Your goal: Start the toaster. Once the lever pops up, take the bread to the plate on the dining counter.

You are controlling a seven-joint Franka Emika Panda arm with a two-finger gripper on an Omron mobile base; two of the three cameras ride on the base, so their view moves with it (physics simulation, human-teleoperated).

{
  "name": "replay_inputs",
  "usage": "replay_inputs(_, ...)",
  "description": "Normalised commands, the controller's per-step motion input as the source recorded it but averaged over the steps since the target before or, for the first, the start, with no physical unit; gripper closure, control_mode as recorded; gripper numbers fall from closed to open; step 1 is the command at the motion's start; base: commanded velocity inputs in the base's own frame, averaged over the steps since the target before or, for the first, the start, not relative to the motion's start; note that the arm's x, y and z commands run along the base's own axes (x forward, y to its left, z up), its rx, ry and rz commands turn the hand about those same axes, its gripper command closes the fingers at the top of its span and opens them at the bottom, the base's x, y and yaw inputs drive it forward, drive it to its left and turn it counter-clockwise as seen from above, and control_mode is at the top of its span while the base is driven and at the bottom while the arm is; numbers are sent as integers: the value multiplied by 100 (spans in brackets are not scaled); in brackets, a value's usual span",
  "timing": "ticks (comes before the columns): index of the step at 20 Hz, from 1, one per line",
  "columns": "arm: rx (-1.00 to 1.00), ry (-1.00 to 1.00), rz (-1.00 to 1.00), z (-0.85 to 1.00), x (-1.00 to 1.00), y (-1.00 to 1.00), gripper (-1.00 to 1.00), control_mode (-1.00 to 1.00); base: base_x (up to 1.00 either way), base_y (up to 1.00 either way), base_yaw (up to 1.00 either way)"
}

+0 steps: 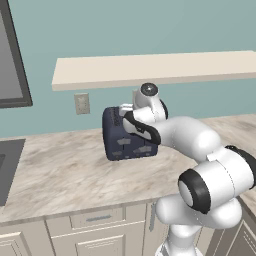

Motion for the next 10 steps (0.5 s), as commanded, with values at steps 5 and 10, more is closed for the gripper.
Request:
replay_inputs(5,0,-2,0,0,2,0,-100,-100,0,0,0)
replay_inputs(10,0,-6,0,0,5,0,-100,-100,0,0,0)
